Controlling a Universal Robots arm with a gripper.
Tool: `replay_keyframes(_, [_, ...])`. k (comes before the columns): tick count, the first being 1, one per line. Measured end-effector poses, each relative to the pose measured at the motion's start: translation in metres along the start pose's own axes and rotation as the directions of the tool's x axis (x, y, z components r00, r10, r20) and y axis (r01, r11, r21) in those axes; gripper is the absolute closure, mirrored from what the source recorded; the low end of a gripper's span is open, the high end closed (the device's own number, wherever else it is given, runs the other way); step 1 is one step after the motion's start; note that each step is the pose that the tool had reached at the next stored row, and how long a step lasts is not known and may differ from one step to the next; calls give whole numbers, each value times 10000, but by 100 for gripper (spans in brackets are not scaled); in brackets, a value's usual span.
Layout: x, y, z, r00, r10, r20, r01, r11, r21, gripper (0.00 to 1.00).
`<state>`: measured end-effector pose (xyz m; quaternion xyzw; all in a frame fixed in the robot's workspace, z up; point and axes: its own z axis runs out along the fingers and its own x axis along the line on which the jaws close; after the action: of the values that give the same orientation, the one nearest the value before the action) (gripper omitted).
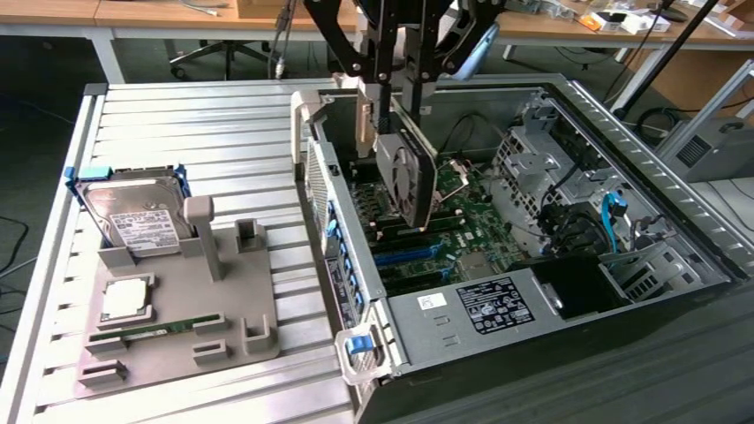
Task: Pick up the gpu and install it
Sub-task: 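Pick up the gpu and move the gpu toward the slot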
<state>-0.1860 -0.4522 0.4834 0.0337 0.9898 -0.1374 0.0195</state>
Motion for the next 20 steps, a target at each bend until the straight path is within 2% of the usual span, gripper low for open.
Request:
replay_keyframes(7, [-58, 6, 10, 10000, -4, 8, 4, 9999, 115, 73])
replay_keyframes(11, [-99, 11, 17, 10000, -4, 11, 4, 9999, 131, 73])
replay_keyframes(12, [-106, 11, 17, 10000, 1, -5, -1, 10000, -60, 73])
replay_keyframes(13, [-112, 12, 18, 10000, 11, -27, -12, 9993, -375, 73])
replay_keyframes(14, [-116, 12, 18, 10000, 17, -46, -20, 9980, -631, 73])
replay_keyframes(15, [-118, 12, 18, 10000, 21, -60, -25, 9968, -797, 73])
replay_keyframes(16, [-120, 13, 18, 10000, 27, -80, -35, 9944, -1057, 73])
replay_keyframes(17, [-122, 13, 19, 10000, 32, -92, -43, 9922, -1248, 73])
replay_keyframes(18, [-126, 13, 18, 9999, 36, -112, -52, 9886, -1504, 73])
replay_keyframes(19, [-128, 13, 18, 9999, 40, -130, -61, 9852, -1713, 73])
replay_keyframes(20, [-133, 14, 19, 9999, 45, -159, -77, 9779, -2088, 73])
